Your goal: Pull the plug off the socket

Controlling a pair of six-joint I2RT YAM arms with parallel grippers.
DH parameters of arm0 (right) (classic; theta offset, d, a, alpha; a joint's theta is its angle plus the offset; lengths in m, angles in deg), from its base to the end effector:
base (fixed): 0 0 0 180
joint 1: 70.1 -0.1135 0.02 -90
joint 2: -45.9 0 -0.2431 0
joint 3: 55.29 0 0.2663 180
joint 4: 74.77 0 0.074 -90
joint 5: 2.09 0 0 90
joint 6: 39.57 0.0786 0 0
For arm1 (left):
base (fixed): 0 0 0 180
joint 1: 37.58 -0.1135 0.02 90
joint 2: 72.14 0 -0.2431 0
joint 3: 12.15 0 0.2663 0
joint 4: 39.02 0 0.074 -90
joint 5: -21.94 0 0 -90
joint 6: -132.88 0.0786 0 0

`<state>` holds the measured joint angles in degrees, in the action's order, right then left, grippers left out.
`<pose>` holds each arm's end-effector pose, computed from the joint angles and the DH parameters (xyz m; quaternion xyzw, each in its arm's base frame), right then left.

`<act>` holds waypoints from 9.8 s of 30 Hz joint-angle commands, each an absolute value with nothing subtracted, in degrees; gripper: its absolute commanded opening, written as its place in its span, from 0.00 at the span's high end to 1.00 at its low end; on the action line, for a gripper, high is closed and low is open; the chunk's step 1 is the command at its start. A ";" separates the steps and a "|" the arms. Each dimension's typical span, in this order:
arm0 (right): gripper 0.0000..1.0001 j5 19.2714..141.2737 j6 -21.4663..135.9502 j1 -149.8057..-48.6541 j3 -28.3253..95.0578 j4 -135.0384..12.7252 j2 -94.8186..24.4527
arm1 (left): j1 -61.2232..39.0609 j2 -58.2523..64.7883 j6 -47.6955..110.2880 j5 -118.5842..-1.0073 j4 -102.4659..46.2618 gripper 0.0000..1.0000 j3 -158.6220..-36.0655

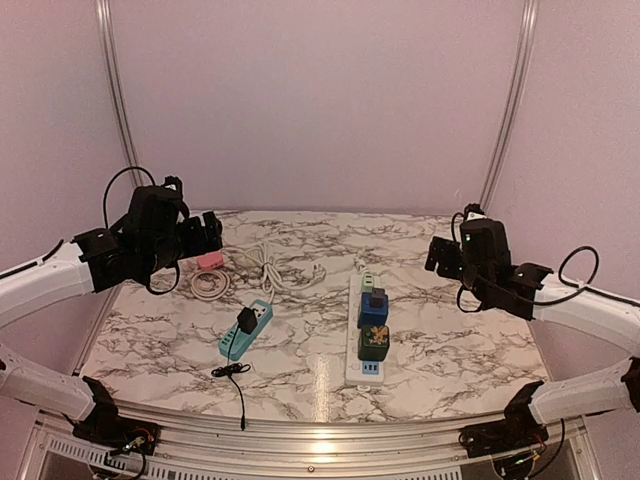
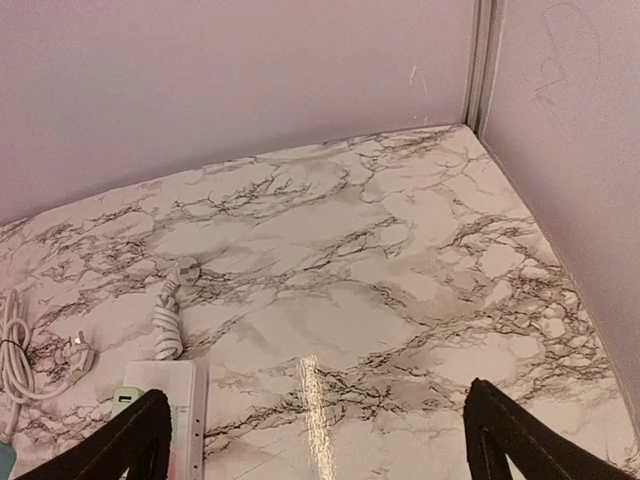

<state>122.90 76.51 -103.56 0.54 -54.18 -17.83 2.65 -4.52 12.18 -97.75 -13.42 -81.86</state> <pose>0.2733 0.1266 0.2289 0.1007 0.8278 0.0179 0.5516 0.2725 -0.1796 0.2912 -0.0728 0.8173 -0.1329 0.5559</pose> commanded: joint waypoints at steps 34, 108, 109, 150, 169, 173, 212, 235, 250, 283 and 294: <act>0.12 110.00 83.80 -119.99 17.32 -36.36 -39.74 | 5.05 5.67 6.76 -80.37 -18.70 0.01 -77.31; 0.87 108.51 84.31 -128.46 33.73 -26.74 -53.75 | 7.24 18.44 5.45 -63.60 -30.11 0.04 -80.00; 0.86 108.68 84.41 -128.46 33.90 -26.43 -53.85 | 7.21 18.88 5.12 -63.19 -30.47 0.06 -80.23; 0.82 112.68 91.71 -128.41 34.85 -20.53 -51.80 | 14.05 40.54 -6.13 -48.76 -39.93 1.00 -97.45; 0.88 113.06 92.01 -128.45 35.68 -20.66 -51.55 | 14.10 44.12 -4.39 -51.53 -33.48 1.00 -97.35; 0.90 113.22 91.76 -128.45 36.21 -20.76 -51.53 | 14.19 43.92 -3.22 -52.68 -30.93 1.00 -96.58; 0.98 118.34 87.92 -125.34 33.40 -19.92 -42.17 | 15.73 44.72 -2.69 -58.75 -22.05 1.00 -98.09; 1.00 98.91 79.80 -102.87 14.64 -40.88 -35.30 | 16.12 38.44 1.97 -60.25 -15.65 1.00 -113.67; 1.00 71.26 83.59 -85.50 4.38 -59.16 -37.48 | 14.53 28.59 4.87 -62.62 -13.86 1.00 -104.73; 0.69 71.34 83.37 -78.28 -0.57 -65.21 -48.64 | 14.01 23.12 4.12 -63.57 -16.77 1.00 -96.72; 0.45 76.42 80.64 -78.19 -0.87 -58.34 -42.60 | 14.01 23.90 3.63 -63.57 -17.25 1.00 -96.55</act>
